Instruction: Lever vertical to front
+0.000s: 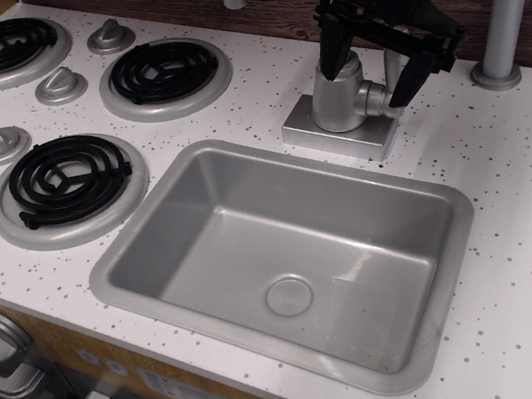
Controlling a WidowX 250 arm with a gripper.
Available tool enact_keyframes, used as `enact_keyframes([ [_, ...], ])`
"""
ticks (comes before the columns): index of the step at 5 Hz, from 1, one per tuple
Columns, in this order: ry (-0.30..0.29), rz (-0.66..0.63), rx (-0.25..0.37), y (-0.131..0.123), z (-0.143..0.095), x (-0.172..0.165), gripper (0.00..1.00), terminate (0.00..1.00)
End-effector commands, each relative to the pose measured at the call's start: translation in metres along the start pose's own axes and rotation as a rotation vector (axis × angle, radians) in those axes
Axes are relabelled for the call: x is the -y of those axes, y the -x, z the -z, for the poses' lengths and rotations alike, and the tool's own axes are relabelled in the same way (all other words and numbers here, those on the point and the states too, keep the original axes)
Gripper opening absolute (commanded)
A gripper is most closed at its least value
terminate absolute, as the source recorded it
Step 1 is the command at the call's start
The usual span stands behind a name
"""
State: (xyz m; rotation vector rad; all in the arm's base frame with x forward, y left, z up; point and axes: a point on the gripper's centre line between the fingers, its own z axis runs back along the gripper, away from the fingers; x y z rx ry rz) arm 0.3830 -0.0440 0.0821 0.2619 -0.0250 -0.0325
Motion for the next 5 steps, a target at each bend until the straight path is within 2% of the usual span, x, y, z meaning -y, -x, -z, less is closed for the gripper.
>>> enact_keyframes([
  [1,0.0,0.0,0.0,0.0,0.0,0.0,1.0,0.0],
  [2,0.017,-0.023,0.076,-0.01,-0.016,0.002,1.0,0.0],
  [3,-0.004,-0.026,0.159,-0.021,-0.031,0.002,1.0,0.0],
  [4,0.015,-0.03,0.22,-0.029,-0.038,0.003,1.0,0.0],
  [5,0.02,-0.023,0.241,-0.038,-0.039,0.006,1.0,0.0],
])
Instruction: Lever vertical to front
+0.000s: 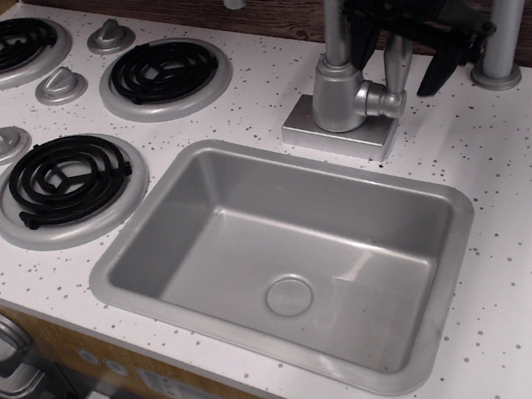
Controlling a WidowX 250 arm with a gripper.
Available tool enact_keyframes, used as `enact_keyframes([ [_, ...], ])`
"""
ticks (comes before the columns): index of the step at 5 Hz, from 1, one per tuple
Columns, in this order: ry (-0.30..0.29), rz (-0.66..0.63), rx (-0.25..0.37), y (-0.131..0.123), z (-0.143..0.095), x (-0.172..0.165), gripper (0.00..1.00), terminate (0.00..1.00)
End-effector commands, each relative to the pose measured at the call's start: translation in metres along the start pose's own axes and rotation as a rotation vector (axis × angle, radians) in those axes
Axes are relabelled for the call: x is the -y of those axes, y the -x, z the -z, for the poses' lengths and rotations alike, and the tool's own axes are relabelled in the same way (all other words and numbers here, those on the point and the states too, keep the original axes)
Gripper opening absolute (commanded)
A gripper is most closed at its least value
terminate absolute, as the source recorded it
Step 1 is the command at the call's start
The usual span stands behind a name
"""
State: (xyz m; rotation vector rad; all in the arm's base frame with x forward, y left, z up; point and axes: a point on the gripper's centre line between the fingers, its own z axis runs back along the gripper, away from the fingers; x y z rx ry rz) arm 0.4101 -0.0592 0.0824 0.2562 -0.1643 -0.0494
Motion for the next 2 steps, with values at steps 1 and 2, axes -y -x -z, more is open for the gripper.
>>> enact_keyframes([
  [1,0.012,-0.017,0.101,-0.0228,-0.0318,-0.0089,1.0,0.0],
  [2,0.001,-0.017,0.095,-0.027,-0.0315,-0.0112,1.0,0.0],
])
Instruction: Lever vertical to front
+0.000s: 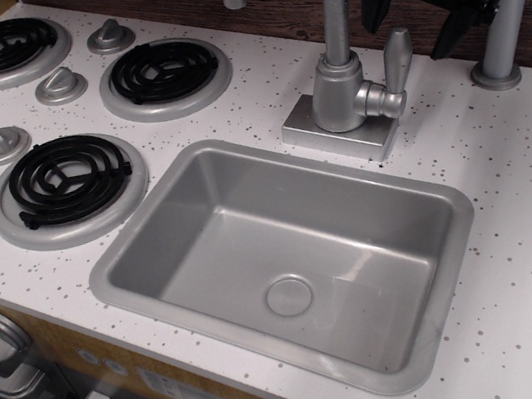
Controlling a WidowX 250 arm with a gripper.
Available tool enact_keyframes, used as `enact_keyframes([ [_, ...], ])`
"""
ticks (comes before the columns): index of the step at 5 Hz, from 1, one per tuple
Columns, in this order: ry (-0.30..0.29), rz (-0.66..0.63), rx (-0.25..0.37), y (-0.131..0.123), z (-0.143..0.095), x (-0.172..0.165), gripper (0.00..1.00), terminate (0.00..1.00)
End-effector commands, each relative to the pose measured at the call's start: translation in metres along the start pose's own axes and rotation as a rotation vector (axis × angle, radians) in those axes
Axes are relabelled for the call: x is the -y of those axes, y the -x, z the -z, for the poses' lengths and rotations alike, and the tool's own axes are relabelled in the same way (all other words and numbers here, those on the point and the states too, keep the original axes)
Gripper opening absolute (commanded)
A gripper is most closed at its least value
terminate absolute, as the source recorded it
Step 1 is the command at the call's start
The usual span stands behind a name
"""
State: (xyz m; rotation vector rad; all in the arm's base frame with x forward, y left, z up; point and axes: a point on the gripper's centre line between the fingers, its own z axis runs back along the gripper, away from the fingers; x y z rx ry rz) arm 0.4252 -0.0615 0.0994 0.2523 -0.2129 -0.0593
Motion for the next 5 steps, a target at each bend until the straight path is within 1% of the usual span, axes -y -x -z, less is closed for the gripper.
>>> enact_keyframes([
  [1,0.016,-0.036,0.04,-0.011,-0.01,-0.008,0.0,0.0],
  [3,0.056,-0.039,0.005,-0.013,0.002,-0.006,0.0,0.0],
  [4,0.04,-0.072,-0.045,0.003,-0.006,-0.002,0.0,0.0],
  [5,0.035,-0.098,-0.099,0.025,-0.01,0.0,0.0,0.0],
])
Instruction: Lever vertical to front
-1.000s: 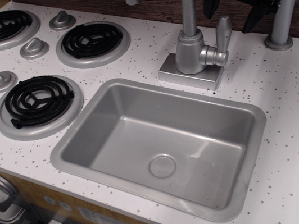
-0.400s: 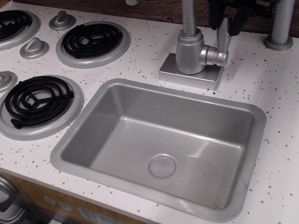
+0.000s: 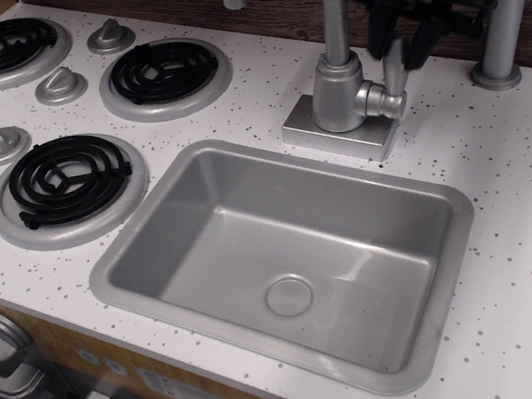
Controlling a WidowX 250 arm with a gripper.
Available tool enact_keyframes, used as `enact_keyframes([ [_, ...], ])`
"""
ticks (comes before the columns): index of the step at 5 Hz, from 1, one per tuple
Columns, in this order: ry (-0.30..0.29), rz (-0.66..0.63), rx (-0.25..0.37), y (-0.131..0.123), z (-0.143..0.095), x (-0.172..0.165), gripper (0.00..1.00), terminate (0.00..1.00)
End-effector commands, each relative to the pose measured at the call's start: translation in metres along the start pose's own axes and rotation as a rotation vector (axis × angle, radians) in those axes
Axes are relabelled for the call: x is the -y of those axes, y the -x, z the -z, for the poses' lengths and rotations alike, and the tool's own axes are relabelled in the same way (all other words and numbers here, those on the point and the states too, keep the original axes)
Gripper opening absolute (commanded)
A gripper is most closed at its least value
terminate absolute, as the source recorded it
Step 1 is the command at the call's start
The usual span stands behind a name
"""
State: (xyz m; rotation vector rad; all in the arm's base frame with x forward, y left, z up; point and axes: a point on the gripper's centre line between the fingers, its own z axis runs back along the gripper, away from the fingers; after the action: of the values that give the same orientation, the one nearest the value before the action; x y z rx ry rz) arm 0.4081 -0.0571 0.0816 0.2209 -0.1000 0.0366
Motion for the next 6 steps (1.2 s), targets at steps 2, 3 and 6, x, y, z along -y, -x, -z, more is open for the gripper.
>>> enact_keyframes([
  [2,0.074,-0.008,-0.019,0.017,0.004,0.003,0.0,0.0],
  [3,0.116,0.0,-0.024,0.015,0.021,0.006,0.0,0.0],
  [6,0.131,0.004,-0.019,0.014,0.031,0.006,0.0,0.0],
])
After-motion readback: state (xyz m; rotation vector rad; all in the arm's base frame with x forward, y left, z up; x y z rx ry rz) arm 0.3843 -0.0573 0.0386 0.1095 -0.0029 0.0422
